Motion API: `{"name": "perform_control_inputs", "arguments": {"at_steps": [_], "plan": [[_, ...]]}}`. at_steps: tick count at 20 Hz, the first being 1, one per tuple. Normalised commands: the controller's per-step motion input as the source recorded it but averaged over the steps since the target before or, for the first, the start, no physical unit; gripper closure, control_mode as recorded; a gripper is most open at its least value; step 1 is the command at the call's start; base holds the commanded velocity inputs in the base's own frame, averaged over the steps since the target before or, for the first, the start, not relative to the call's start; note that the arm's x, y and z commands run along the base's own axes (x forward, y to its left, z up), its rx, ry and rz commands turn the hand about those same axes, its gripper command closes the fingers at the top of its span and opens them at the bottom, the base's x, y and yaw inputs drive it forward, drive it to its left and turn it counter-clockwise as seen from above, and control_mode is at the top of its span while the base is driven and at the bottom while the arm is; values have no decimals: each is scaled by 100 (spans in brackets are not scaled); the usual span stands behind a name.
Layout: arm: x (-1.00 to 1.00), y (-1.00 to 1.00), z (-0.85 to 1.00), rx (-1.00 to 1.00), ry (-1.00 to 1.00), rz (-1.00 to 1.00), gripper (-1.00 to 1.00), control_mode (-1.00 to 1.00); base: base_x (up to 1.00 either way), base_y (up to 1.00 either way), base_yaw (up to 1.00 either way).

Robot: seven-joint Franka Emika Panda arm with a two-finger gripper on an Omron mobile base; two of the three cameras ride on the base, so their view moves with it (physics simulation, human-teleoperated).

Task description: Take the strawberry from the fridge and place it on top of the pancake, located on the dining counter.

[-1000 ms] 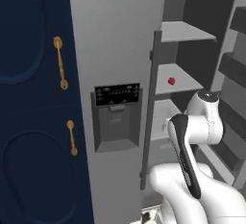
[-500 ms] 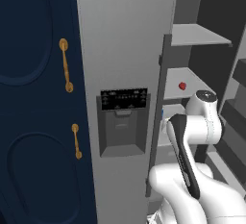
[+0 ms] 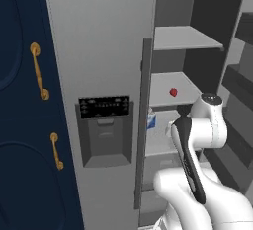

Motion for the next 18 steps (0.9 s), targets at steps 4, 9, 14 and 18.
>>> {"name": "perform_control_inputs", "arguments": {"at_steps": [4, 9, 14, 18], "plan": [[0, 0, 0, 0, 0, 0, -100, 100, 17, -5, -16], [0, 0, 0, 0, 0, 0, -100, 100, 22, 2, -25], [0, 0, 0, 0, 0, 0, -100, 100, 20, 6, -19], [0, 0, 0, 0, 0, 0, -100, 100, 15, 15, -5]]}}
